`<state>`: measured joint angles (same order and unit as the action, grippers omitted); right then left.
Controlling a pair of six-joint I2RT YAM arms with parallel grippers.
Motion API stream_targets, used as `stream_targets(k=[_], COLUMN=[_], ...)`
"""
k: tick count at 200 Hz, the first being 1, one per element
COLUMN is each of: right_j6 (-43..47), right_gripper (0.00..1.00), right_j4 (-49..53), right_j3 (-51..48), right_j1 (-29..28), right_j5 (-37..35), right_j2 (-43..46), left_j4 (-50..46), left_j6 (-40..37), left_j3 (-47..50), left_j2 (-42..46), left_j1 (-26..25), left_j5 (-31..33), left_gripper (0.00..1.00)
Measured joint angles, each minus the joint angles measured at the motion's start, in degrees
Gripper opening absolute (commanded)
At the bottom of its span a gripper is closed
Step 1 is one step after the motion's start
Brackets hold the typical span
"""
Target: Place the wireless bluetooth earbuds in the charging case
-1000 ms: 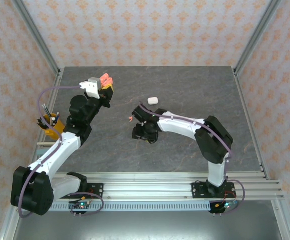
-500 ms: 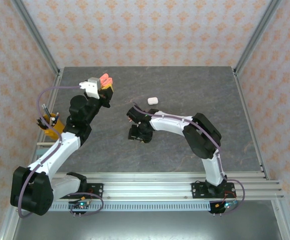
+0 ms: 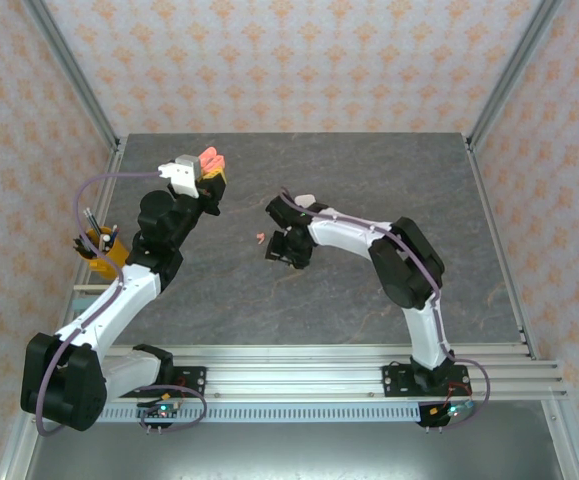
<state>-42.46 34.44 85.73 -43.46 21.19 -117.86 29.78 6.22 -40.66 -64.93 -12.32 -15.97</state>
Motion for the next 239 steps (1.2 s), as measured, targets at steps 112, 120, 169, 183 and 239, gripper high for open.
stream_targets(k=[112,120,169,183,239], right_j6=[4.5,5.1,11.3,14.2,24.8], right_gripper=[0.53,0.54,0.55,0.55,0.54], right_j4=[3.3,4.6,9.2,10.0,12.1], right_j3=[2.5,2.7,4.3,5.4,7.7], right_j1=[3.9,3.9,3.9,3.9,3.8], right_j5=[-5.6,-6.9,-11.0,-11.1,-8.5], right_j2=[1.0,1.0,0.6,-0.1,-2.0], left_j4=[0.0,0.0,0.0,0.0,0.0], left_j6=[0.0,0.0,0.0,0.0,0.0], left_j3=[0.0,0.0,0.0,0.0,0.0], left_j2=[0.0,0.0,0.0,0.0,0.0], left_j1=[0.0,0.0,0.0,0.0,0.0], left_j5=[0.2,0.2,0.2,0.2,0.2], left_gripper=[0.0,0.0,0.0,0.0,0.0])
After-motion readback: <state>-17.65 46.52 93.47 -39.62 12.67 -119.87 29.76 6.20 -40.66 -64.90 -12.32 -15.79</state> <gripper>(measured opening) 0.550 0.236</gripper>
